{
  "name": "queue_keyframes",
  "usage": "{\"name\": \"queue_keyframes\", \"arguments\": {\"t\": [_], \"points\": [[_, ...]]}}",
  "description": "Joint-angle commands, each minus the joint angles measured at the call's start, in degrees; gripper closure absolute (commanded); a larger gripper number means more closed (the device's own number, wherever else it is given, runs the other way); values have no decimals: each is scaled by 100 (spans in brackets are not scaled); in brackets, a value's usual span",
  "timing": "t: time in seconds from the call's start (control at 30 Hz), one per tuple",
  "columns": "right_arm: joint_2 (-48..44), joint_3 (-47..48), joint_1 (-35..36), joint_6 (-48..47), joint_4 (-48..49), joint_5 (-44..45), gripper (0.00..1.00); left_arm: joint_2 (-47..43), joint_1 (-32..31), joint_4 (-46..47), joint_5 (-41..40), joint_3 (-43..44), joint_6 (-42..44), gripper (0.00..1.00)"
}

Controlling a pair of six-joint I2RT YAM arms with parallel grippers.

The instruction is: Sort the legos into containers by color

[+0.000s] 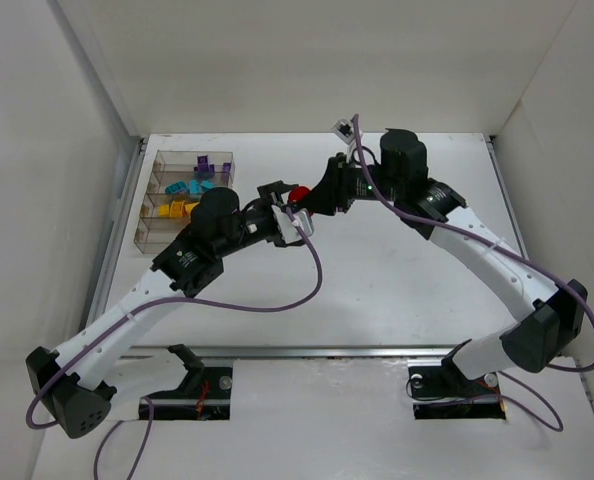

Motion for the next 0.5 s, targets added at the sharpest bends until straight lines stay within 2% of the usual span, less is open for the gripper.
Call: {"name": "queue_keyframes", "arguments": {"t": [0.0, 0.03, 0.07, 0.13, 0.3, 0.33, 0.47], "points": [[34, 124, 79, 11, 221, -77, 69, -179, -38, 162, 244, 312, -30, 96], [34, 124, 79, 11, 221, -77, 46, -179, -38, 161, 244, 312, -30, 99], [34, 124, 79, 11, 221, -77, 34, -179, -38, 161, 184, 259, -30, 100], [-18, 63, 79, 11, 221, 62, 0, -240, -38, 109, 52, 180, -30, 100], [-133, 1, 17, 151, 117, 554, 0, -459, -38, 109, -571, -302, -556, 100], [-133, -69, -104, 204, 55, 869, 0, -512, -38, 56, -677, -373, -705, 100], [-501, -324, -403, 485, -16, 1679, 0, -513, 548, -365, -880, -672, -1715, 100]]}}
